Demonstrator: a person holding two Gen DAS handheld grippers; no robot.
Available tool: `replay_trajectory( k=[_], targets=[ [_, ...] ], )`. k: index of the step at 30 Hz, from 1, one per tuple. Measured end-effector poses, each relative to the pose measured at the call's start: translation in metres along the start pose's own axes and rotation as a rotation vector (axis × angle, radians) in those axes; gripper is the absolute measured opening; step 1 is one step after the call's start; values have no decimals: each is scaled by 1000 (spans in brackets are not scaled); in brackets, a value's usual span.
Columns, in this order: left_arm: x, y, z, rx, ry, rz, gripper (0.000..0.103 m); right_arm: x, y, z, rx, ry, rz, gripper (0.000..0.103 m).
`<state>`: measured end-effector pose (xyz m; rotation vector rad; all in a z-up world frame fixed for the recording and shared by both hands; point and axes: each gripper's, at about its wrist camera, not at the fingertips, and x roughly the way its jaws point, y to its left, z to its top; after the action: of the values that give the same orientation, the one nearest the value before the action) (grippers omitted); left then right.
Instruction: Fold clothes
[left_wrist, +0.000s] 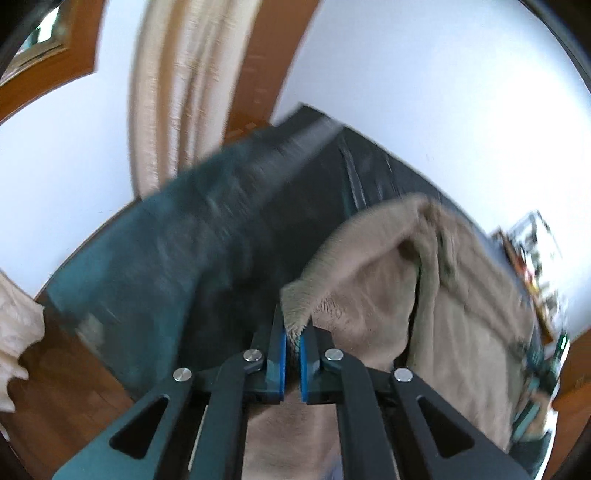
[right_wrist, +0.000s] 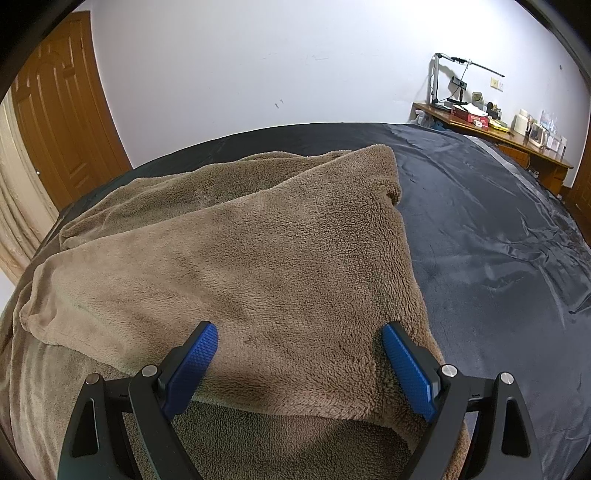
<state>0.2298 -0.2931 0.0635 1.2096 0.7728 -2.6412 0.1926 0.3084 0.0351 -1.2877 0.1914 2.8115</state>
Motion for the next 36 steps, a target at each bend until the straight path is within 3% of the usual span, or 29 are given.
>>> replay_trajectory(
  k=[6, 10, 13, 26, 29, 32, 36],
  targets=[
    [-26, 19, 56, -113, -90, 10, 6, 0, -1, 0, 8, -4, 11, 92],
    [-29, -3, 82, -88, -110, 10, 6, 0, -2, 1, 11, -6, 16, 92],
    [-24, -35, 93, -50, -89, -37, 6, -1, -2, 1, 13, -7, 19, 92],
    [33, -241, 55, 184, 178, -309, 6, -1, -4, 1, 15, -7, 29, 93],
    [56, -283, 41, 221, 272, -361, 6, -1, -3, 1, 15, -8, 32, 93],
    [82, -323, 22, 266, 367, -379, 7, -2, -4, 1, 15, -8, 37, 93],
    [112, -354, -4, 344, 469, -346, 10, -3, -5, 1, 17, -10, 44, 93]
  ],
)
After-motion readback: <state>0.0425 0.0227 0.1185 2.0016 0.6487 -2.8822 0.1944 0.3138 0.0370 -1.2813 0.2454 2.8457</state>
